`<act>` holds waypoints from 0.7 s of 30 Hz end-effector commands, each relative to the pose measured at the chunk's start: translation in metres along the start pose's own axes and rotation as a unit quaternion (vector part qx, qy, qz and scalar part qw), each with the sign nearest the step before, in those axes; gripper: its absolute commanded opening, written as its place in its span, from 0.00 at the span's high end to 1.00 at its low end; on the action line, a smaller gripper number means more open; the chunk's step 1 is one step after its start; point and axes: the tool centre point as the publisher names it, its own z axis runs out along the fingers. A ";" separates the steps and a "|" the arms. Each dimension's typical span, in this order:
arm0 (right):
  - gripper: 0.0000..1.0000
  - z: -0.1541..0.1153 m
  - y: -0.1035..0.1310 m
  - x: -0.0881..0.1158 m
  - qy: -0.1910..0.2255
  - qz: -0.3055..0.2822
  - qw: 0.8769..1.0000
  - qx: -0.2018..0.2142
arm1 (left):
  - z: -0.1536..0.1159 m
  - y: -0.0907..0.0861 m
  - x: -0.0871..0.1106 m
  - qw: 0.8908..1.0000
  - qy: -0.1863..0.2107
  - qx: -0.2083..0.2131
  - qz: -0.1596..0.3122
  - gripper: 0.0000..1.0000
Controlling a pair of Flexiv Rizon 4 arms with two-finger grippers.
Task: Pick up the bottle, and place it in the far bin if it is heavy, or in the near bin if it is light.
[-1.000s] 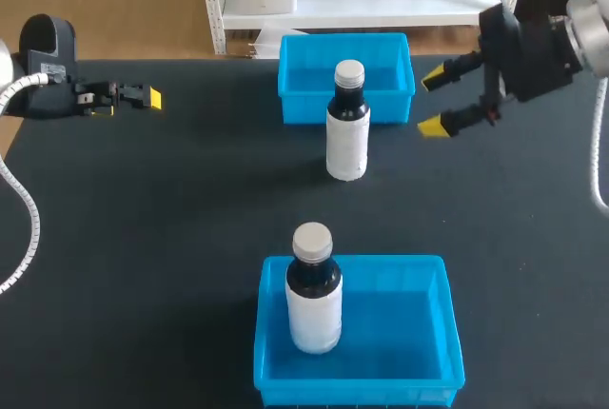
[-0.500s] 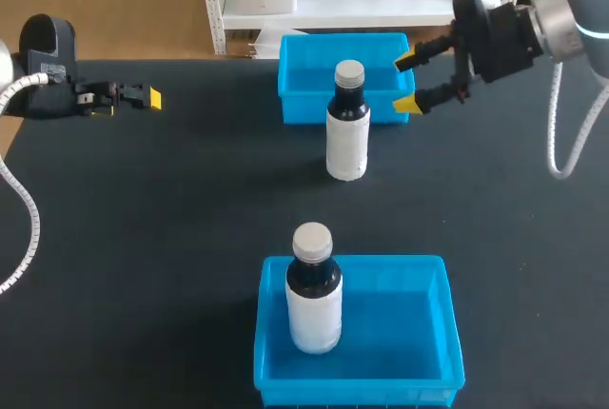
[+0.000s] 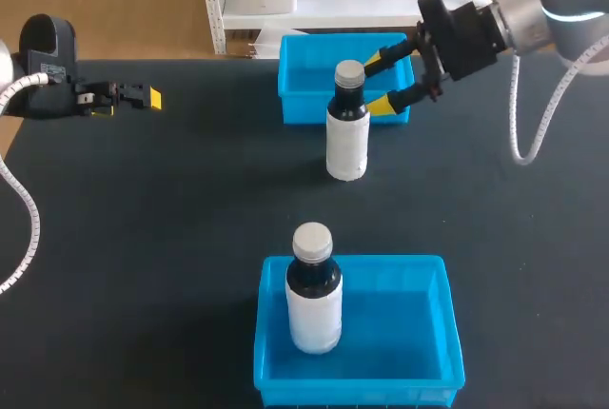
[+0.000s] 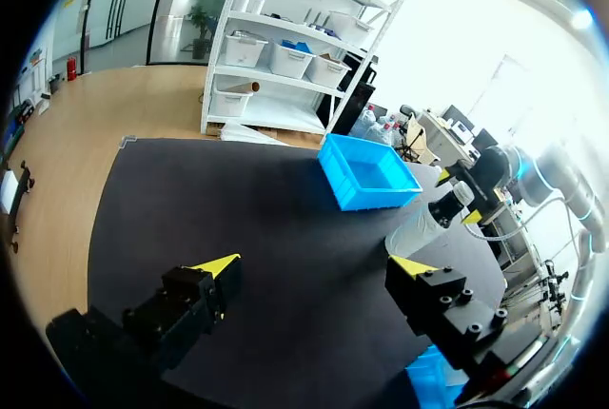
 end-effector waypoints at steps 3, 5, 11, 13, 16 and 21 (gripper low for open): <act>0.00 0.004 0.008 -0.003 0.004 -0.001 1.000 0.008 | 0.000 0.000 0.000 1.000 0.000 0.000 0.000 0.00; 0.00 0.008 0.009 -0.004 0.005 -0.001 1.000 0.010 | 0.000 0.000 0.000 1.000 0.000 0.000 0.000 0.00; 0.00 0.014 0.012 -0.011 0.003 -0.002 1.000 0.006 | 0.000 0.000 0.000 1.000 0.000 0.000 0.000 0.00; 0.00 0.016 0.013 -0.011 0.002 -0.002 1.000 0.004 | 0.000 0.000 0.000 1.000 0.000 0.000 0.000 0.00; 0.00 0.018 0.014 -0.013 0.002 -0.002 1.000 0.000 | 0.000 0.000 0.000 1.000 0.000 0.000 0.000 0.00; 0.00 0.023 0.016 -0.018 -0.001 -0.004 1.000 -0.005 | 0.000 0.000 0.000 1.000 0.000 0.000 0.000 0.00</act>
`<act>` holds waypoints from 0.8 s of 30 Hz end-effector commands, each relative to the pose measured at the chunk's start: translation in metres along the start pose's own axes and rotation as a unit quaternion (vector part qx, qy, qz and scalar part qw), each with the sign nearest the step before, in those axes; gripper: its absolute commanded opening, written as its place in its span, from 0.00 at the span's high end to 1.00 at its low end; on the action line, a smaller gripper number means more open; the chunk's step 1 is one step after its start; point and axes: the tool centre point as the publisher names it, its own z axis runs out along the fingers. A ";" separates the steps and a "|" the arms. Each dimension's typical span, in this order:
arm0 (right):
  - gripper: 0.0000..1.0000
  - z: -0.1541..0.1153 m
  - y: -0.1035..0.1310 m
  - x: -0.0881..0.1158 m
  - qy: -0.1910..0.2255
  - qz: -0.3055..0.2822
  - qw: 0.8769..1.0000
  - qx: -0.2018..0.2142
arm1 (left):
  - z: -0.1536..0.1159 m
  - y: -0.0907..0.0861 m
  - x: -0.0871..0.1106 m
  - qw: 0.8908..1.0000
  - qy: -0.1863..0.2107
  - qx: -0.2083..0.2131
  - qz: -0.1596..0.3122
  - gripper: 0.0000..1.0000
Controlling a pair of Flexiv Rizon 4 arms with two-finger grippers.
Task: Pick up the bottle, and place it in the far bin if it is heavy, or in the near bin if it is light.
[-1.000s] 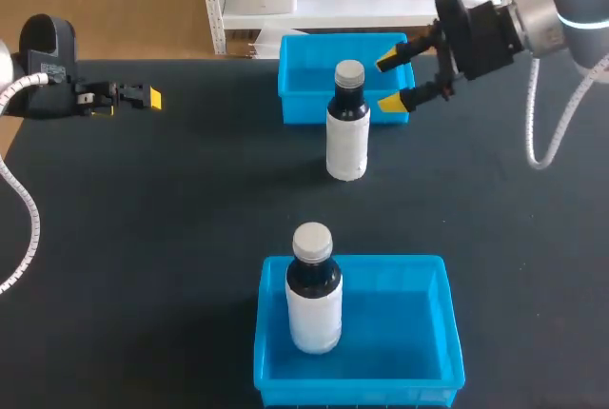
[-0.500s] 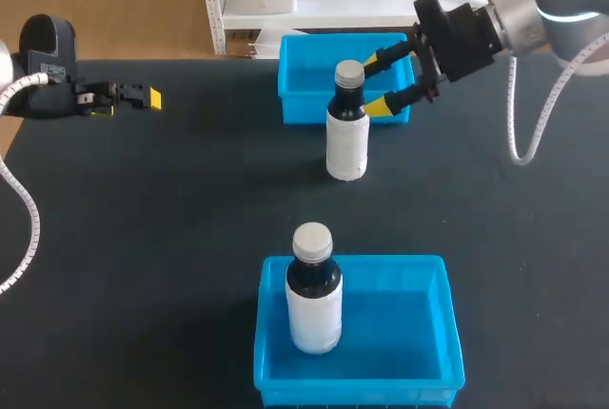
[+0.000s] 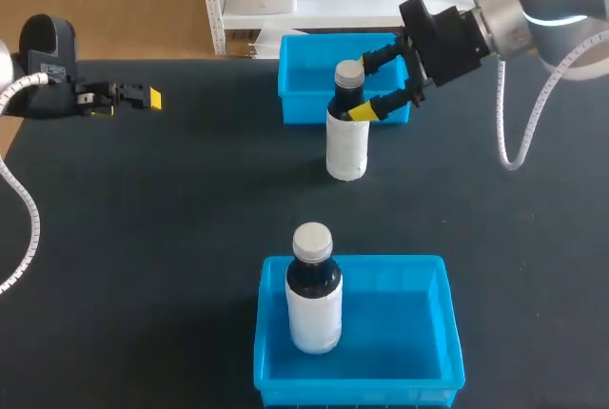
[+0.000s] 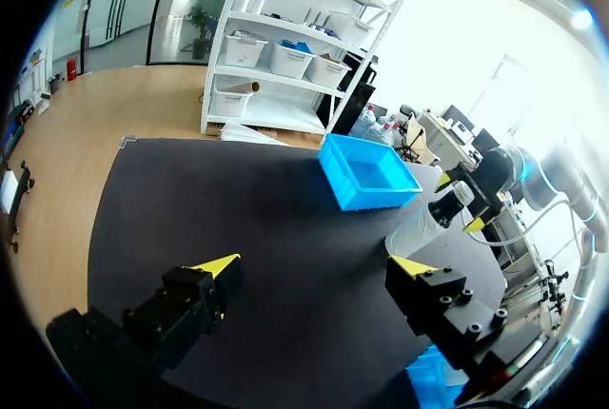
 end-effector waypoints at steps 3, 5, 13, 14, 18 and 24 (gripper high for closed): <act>0.00 0.005 0.001 -0.005 -0.002 -0.002 1.000 -0.001 | 0.000 0.000 0.000 1.000 0.000 0.000 0.000 0.00; 0.00 0.007 0.000 -0.005 -0.002 -0.001 1.000 -0.001 | 0.000 0.000 0.000 1.000 0.000 0.000 0.000 0.00; 0.00 0.010 -0.001 -0.006 0.000 0.003 1.000 0.002 | 0.000 0.000 0.000 1.000 0.000 0.000 0.000 0.00; 0.00 0.011 -0.001 -0.006 0.000 0.003 1.000 0.003 | 0.000 0.000 0.000 1.000 0.000 0.000 0.000 0.00; 0.13 0.012 -0.002 -0.005 0.001 0.005 1.000 0.005 | 0.000 0.000 0.000 1.000 0.000 0.000 0.000 0.00; 0.19 0.015 -0.003 -0.002 0.004 0.008 1.000 0.005 | 0.000 0.000 0.000 1.000 0.000 0.000 0.000 0.00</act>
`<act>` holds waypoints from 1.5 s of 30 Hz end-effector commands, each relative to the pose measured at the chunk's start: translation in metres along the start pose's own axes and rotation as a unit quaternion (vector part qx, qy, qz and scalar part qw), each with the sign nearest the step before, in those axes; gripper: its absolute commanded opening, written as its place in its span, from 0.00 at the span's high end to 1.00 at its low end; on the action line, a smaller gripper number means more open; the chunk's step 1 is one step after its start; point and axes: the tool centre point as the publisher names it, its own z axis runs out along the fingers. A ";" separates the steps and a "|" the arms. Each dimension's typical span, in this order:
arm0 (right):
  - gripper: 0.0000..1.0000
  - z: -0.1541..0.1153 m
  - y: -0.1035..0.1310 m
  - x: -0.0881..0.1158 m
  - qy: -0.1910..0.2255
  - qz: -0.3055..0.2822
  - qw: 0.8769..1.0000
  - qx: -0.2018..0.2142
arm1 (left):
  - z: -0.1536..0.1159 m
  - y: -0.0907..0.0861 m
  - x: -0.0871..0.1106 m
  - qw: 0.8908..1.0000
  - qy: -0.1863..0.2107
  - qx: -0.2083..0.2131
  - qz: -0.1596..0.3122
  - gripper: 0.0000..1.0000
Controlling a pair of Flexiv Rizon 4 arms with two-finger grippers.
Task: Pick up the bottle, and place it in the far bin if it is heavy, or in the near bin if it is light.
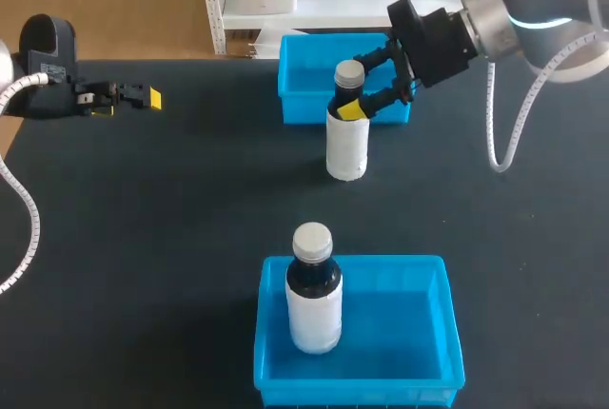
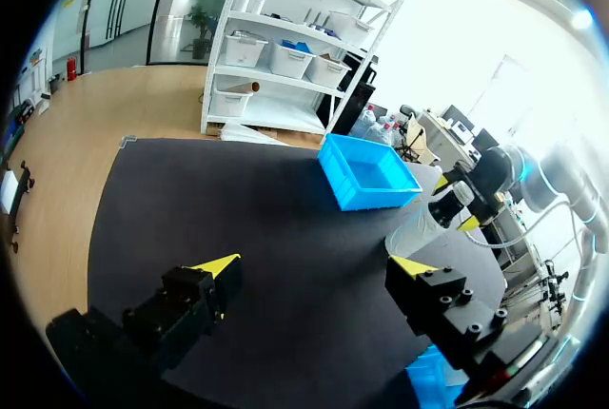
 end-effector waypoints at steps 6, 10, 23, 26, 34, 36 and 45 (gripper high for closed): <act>0.38 0.002 -0.001 0.001 0.001 0.001 1.000 0.001 | 0.000 0.000 0.000 1.000 0.000 0.000 0.000 0.00; 0.50 0.002 0.000 0.000 0.000 -0.001 1.000 0.001 | 0.000 0.000 0.000 1.000 0.000 0.000 0.000 0.00; 1.00 -0.010 0.006 -0.009 -0.004 -0.010 1.000 0.008 | 0.000 0.000 0.000 1.000 0.000 0.000 0.000 0.00; 1.00 -0.022 0.013 -0.019 -0.004 -0.020 1.000 0.014 | 0.000 0.000 0.000 1.000 0.000 0.000 0.000 0.00; 1.00 -0.061 0.048 -0.050 -0.002 -0.040 0.999 0.028 | 0.000 0.000 0.000 1.000 0.000 0.000 0.000 0.00; 1.00 -0.070 0.061 -0.057 -0.002 -0.042 0.999 0.029 | 0.000 0.000 0.000 1.000 0.000 0.000 0.000 0.00; 1.00 -0.096 0.139 -0.074 0.003 -0.049 0.998 0.030 | 0.000 0.000 0.000 1.000 0.000 0.000 0.000 0.00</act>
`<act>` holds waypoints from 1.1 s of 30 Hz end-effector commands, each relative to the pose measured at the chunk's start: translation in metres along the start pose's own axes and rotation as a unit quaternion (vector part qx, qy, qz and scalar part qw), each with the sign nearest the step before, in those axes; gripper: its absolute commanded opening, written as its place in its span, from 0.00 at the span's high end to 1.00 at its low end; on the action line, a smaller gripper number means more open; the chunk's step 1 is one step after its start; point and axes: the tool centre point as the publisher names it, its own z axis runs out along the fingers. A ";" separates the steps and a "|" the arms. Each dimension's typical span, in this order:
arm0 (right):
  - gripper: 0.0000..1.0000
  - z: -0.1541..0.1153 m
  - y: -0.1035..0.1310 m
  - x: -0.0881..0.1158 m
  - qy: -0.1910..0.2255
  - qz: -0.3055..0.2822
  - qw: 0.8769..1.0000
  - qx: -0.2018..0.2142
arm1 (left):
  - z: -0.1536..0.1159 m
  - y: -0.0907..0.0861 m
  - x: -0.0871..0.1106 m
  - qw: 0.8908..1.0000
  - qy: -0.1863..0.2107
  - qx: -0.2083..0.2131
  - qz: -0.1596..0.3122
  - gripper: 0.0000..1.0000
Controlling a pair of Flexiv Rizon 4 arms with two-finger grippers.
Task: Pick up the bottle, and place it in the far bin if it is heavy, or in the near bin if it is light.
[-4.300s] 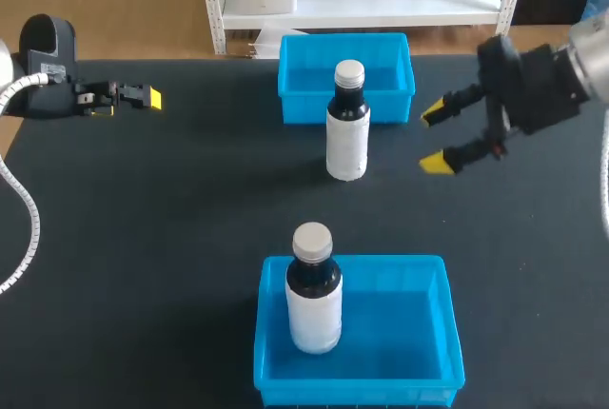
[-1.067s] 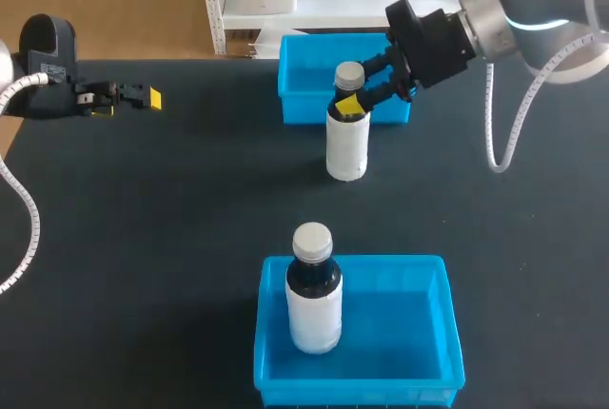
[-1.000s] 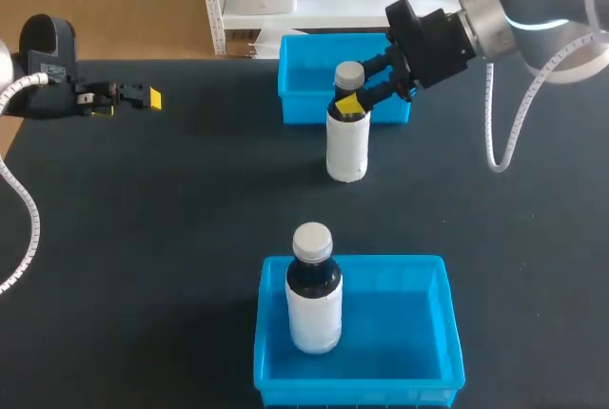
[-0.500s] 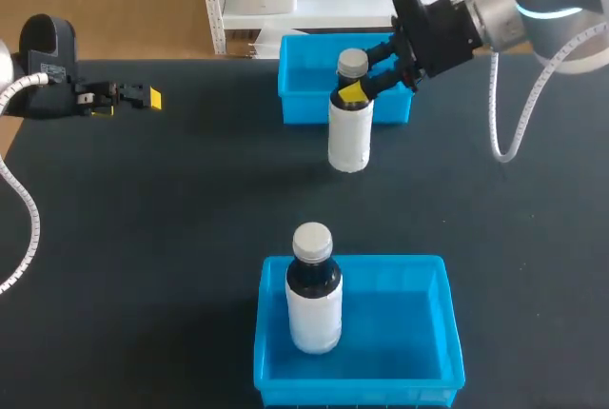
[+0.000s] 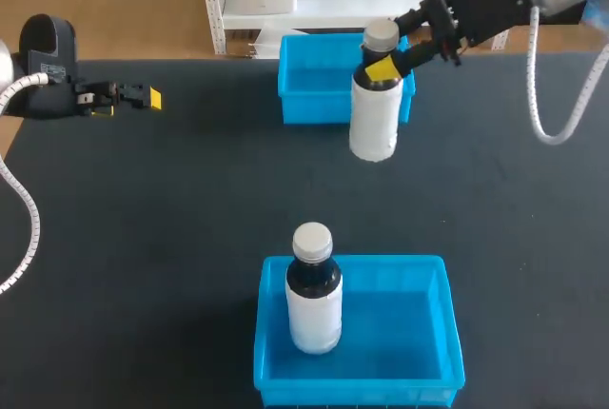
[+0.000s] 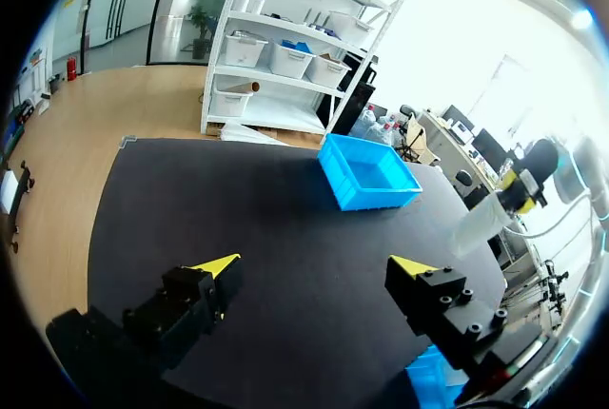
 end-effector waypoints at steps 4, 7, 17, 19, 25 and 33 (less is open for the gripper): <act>1.00 -0.016 0.098 -0.007 0.004 0.009 0.999 0.046 | 0.000 0.000 0.000 1.000 0.000 0.000 0.000 0.00; 1.00 -0.014 0.119 -0.008 0.002 0.013 0.999 0.045 | 0.000 0.000 0.000 1.000 0.000 0.000 0.000 0.00; 1.00 -0.004 0.178 -0.010 -0.004 0.009 1.000 0.029 | 0.000 0.000 0.000 1.000 0.000 0.000 0.000 0.00; 1.00 -0.001 0.187 -0.008 -0.005 0.006 1.000 0.027 | 0.000 0.000 0.000 1.000 0.000 0.000 0.000 0.00; 1.00 0.007 0.204 0.000 -0.008 0.007 1.000 0.019 | 0.000 0.000 0.000 1.000 0.000 0.000 0.000 0.00; 1.00 0.017 0.220 0.014 -0.008 0.005 1.000 0.002 | 0.000 0.000 0.000 1.000 0.000 0.000 0.000 0.00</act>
